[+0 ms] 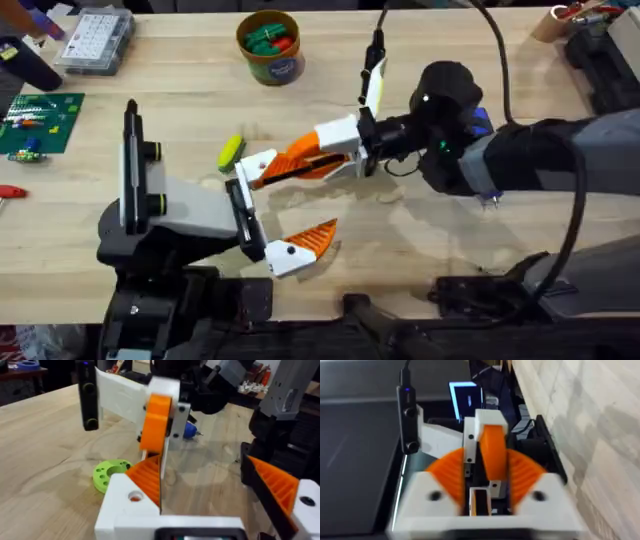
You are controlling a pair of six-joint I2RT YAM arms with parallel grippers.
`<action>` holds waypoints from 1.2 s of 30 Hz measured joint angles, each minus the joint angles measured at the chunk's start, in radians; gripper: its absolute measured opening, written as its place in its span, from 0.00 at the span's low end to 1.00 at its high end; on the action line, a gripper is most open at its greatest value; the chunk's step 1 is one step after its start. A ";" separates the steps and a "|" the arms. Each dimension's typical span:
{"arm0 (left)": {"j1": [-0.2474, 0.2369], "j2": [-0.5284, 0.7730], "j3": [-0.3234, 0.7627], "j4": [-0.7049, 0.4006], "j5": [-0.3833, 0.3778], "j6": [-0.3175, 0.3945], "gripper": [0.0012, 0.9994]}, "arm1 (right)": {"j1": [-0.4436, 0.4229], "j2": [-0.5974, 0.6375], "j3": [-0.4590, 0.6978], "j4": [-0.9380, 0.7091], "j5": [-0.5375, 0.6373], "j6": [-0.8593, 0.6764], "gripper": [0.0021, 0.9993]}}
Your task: Pick up the gripper from the table and insert it into the empty holder that is missing its gripper. Then pick up a screw, insert it into the mounting hole, and use the screwdriver to tighten it. Finally, clean up the table by picking up the vegetable and placing it into the bucket.
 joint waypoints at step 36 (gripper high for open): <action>-0.001 0.000 0.000 -0.001 0.006 -0.003 0.99 | -0.146 0.000 0.022 -0.058 0.079 -0.234 1.00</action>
